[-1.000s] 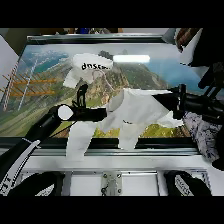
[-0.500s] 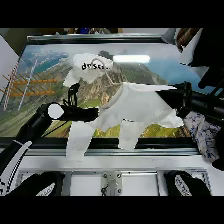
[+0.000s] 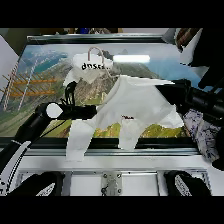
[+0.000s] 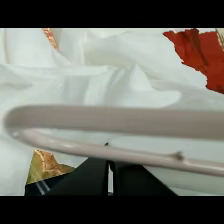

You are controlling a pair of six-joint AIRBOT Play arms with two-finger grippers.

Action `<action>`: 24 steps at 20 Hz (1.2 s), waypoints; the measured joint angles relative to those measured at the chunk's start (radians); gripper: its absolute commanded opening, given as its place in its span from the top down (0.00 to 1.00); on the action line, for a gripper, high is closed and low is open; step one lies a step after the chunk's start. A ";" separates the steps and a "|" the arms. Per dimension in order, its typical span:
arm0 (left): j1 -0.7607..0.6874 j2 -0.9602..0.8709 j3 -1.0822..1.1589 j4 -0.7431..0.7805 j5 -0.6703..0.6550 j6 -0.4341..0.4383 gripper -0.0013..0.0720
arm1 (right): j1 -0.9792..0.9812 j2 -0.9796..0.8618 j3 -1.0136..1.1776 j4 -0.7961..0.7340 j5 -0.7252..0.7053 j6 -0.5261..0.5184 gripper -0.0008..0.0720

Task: Fold the clothes and pants, and hang the long-sleeved shirts on hangers.

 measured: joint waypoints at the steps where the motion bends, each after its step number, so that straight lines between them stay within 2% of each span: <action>1: 0.018 0.000 0.000 0.000 -0.008 0.000 0.96 | 0.001 0.000 0.000 0.000 -0.001 0.003 0.96; 12: 0.148 0.001 0.008 0.005 -0.048 0.035 0.96 | 0.003 0.000 0.000 -0.006 0.003 0.019 0.96; 24: 0.281 0.000 0.203 0.075 -0.163 0.117 0.96 | 0.003 0.000 0.000 -0.077 0.009 0.022 0.96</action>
